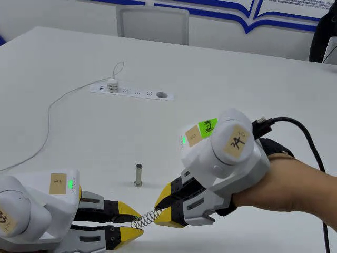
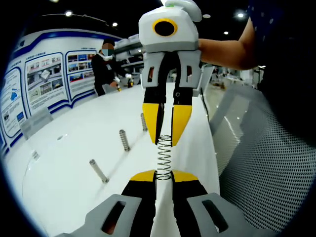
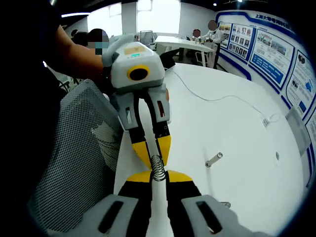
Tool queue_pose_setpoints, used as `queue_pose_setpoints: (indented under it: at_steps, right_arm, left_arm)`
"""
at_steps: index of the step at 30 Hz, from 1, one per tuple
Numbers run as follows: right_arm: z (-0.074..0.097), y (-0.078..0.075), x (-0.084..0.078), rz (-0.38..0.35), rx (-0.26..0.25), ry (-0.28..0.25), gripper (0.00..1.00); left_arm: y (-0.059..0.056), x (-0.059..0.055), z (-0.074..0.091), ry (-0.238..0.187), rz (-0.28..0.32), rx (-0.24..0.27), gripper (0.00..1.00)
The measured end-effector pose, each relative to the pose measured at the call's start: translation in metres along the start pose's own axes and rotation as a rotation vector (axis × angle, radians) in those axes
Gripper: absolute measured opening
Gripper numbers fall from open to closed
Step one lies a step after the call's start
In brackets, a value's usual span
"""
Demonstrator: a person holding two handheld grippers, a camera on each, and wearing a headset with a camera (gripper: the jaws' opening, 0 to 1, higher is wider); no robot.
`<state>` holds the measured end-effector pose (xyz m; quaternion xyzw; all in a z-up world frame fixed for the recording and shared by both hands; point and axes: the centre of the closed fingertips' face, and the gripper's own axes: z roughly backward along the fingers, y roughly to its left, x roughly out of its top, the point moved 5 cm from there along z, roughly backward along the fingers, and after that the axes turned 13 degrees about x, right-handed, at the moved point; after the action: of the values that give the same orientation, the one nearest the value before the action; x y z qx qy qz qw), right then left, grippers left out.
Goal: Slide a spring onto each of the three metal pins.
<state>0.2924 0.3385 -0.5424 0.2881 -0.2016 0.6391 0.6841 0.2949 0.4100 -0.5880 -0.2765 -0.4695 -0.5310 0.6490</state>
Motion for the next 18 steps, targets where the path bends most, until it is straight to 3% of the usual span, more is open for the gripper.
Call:
queue_pose_setpoints:
  at_steps: [18]
  right_arm:
    - [-0.007,0.001,0.025,0.036,-0.016,-0.09,0.11]
  left_arm:
    - [-0.001,0.006,-0.005,-0.02,0.017,0.006,0.11]
